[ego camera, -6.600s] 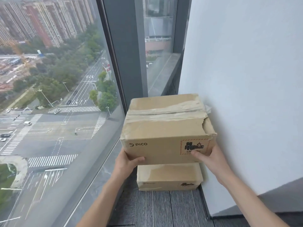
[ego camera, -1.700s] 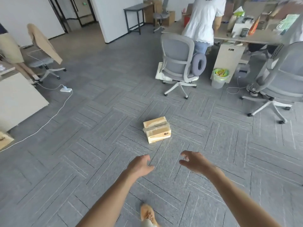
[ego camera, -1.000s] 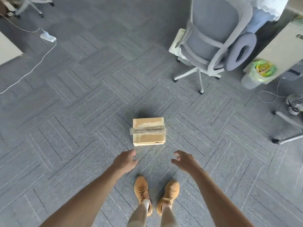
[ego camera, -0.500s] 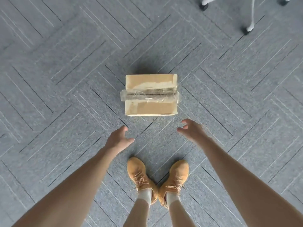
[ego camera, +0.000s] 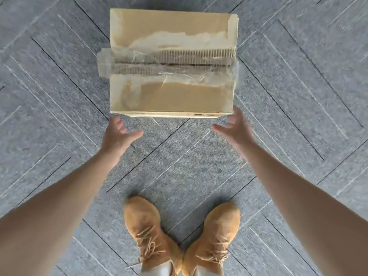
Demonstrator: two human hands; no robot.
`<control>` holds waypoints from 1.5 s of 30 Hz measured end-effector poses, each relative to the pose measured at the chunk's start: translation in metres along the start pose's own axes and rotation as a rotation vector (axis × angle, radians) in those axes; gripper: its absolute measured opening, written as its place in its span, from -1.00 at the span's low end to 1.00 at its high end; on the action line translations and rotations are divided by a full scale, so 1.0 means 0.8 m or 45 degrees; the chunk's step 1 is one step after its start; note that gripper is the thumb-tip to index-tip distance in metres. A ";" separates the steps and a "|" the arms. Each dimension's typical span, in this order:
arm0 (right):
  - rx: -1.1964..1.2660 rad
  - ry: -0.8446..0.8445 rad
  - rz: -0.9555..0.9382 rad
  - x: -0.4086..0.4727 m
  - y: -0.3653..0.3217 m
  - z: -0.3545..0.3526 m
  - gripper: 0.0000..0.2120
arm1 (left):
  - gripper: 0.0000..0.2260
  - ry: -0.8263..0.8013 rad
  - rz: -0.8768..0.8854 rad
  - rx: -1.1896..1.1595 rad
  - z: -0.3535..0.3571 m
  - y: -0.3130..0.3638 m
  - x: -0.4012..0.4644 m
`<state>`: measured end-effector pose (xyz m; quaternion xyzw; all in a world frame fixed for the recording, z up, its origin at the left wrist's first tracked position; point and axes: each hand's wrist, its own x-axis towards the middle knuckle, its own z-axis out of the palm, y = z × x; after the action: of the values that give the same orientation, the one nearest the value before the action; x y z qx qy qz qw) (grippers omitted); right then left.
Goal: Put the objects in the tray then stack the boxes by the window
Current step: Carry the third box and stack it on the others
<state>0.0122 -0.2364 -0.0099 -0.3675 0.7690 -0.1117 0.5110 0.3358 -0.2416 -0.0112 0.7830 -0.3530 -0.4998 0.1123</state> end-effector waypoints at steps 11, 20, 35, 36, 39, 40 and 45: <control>0.115 0.101 -0.128 0.068 0.022 0.038 -0.26 | -0.50 -0.210 -0.019 0.059 -0.001 0.011 0.077; 0.065 0.064 -0.221 0.038 -0.029 0.004 -0.24 | -0.56 -0.198 0.204 -0.003 -0.021 0.039 0.054; 0.099 -0.040 -0.412 -0.130 -0.327 -0.136 0.01 | -0.37 -0.036 0.286 -0.236 -0.246 0.247 -0.129; 0.109 -0.052 -0.441 -0.148 -0.357 -0.148 -0.03 | -0.38 -0.014 0.301 -0.248 -0.268 0.265 -0.147; 0.108 -0.060 -0.537 -0.207 -0.451 -0.177 -0.24 | -0.42 0.083 0.327 -0.317 -0.343 0.320 -0.208; 0.102 -0.060 -0.567 -0.228 -0.484 -0.186 -0.30 | -0.43 0.114 0.338 -0.337 -0.370 0.338 -0.231; 0.078 -0.157 -0.734 -0.345 -0.662 -0.227 -0.34 | -0.45 0.295 0.441 -0.406 -0.523 0.430 -0.352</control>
<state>0.1507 -0.4596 0.5565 -0.5611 0.5966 -0.2528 0.5150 0.4740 -0.3784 0.5675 0.7353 -0.3834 -0.4293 0.3578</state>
